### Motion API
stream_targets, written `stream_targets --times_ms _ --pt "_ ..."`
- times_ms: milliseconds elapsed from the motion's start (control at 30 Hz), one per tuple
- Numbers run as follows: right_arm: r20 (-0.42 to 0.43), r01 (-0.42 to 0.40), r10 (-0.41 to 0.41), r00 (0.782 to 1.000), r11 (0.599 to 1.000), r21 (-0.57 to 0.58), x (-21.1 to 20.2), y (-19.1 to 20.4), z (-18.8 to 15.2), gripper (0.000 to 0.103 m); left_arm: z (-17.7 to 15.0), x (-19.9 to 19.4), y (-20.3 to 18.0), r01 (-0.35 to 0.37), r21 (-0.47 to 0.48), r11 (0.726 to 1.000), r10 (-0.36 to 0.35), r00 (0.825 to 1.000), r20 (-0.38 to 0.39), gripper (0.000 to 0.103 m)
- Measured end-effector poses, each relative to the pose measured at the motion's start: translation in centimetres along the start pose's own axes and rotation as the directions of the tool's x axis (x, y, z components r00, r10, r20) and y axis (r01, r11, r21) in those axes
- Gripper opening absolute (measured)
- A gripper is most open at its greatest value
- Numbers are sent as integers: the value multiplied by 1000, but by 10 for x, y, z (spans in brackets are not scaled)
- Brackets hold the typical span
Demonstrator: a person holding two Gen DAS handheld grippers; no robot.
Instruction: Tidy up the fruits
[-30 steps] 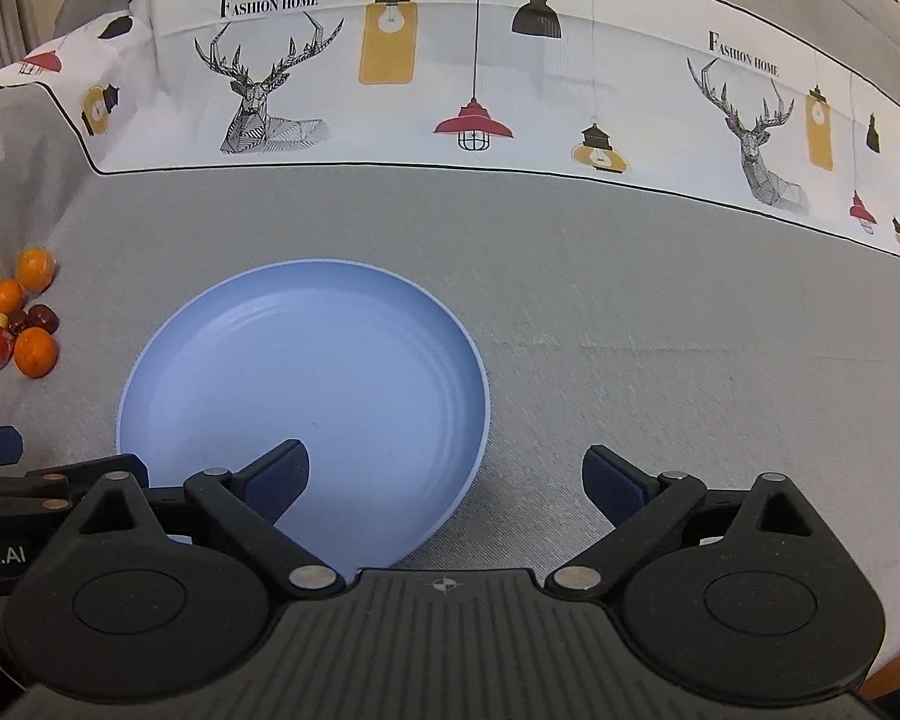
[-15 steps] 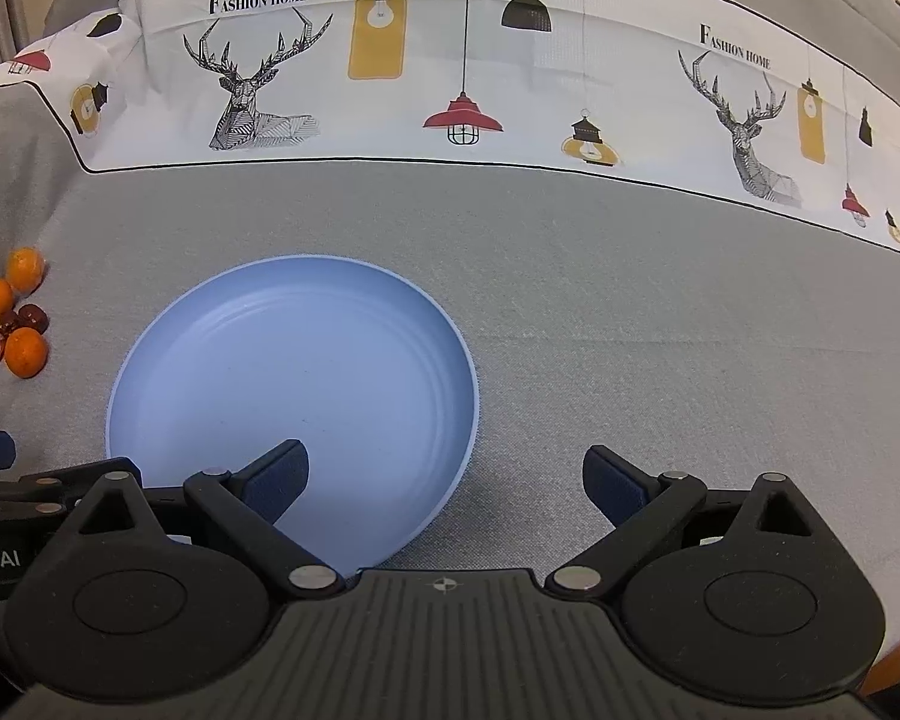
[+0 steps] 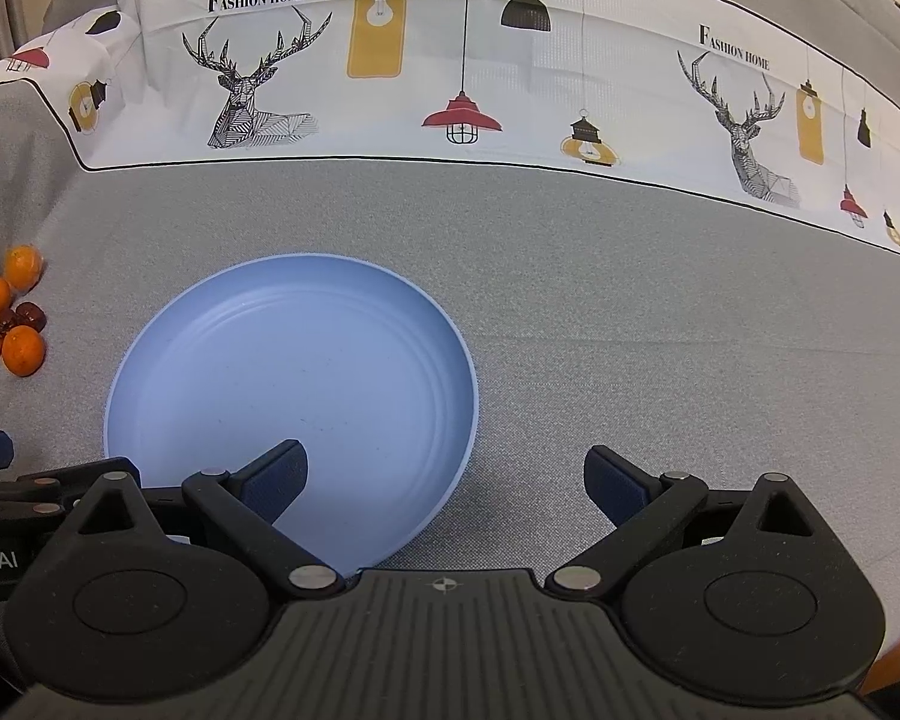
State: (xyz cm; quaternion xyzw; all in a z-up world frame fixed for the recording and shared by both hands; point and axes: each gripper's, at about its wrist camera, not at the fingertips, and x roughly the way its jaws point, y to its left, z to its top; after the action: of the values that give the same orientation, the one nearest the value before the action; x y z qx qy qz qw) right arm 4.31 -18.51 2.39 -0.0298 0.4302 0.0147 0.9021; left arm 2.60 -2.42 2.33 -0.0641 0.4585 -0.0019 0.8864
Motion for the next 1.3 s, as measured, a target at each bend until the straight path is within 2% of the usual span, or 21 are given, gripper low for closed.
stream_targets --times_ms 233,400,433,500,533,567,633,700,733,767,800,833,867,900,933,967,1033,1133,1300 --pt "0 4 -4 1000 1000 4 0 1 2 99 -1 0 -2 -5 6 1000 5 1000 6 98" --pt "-3 4 -4 1000 1000 3 -1 2 1 99 -3 -3 -3 -38 1 999 38 999 32 95" --pt "-2 2 -2 1000 1000 1 -1 3 1 99 -2 -4 -1 -49 -2 999 49 998 43 91" --pt "6 -2 2 1000 1000 -2 -3 4 2 99 -2 -5 4 -82 -14 997 83 993 79 77" --pt "9 -4 4 1000 1000 -3 -3 5 2 99 -3 -6 8 -102 -23 994 104 989 104 62" --pt "12 -7 7 1000 1000 -3 -4 7 3 99 -4 -7 13 -124 -38 992 128 983 135 44" --pt "23 -13 13 1000 1000 0 -6 9 4 98 -6 -10 27 -160 -92 983 176 965 193 27" --pt "48 -23 23 999 1000 0 -10 12 6 95 -8 -13 40 -209 -151 966 243 934 263 26" --pt "66 -33 33 997 999 2 -12 13 8 87 -8 -13 45 -234 -171 957 276 919 283 26" --pt "86 -50 49 995 999 7 -14 15 10 72 -9 -12 49 -267 -189 945 314 902 297 26" --pt "102 -73 71 992 997 13 -16 16 11 63 -9 -10 53 -297 -209 932 350 887 300 26" --pt "112 -98 96 989 995 20 -17 17 13 46 -9 -9 59 -321 -237 917 383 875 295 27" --pt "123 -126 122 985 991 32 -17 19 15 40 -7 -6 65 -338 -270 901 409 869 278 32" --pt "135 -148 141 981 988 41 -18 20 16 40 -5 -5 72 -352 -299 887 430 865 259 38" --pt "145 -167 158 977 985 50 -18 22 17 39 -3 -4 76 -370 -328 869 456 856 244 51" --pt "153 -185 175 973 981 52 -19 25 19 40 -3 -2 82 -385 -350 854 477 848 232 59" --pt "154 -221 209 966 974 59 -18 32 19 40 -2 2 89 -414 -367 833 506 840 199 62" --pt "150 -268 258 954 962 46 -17 45 16 51 -2 9 99 -458 -395 796 544 828 136 62" --pt "139 -349 344 929 937 11 -13 69 22 58 2 17 122 -496 -452 742 578 814 56 62"
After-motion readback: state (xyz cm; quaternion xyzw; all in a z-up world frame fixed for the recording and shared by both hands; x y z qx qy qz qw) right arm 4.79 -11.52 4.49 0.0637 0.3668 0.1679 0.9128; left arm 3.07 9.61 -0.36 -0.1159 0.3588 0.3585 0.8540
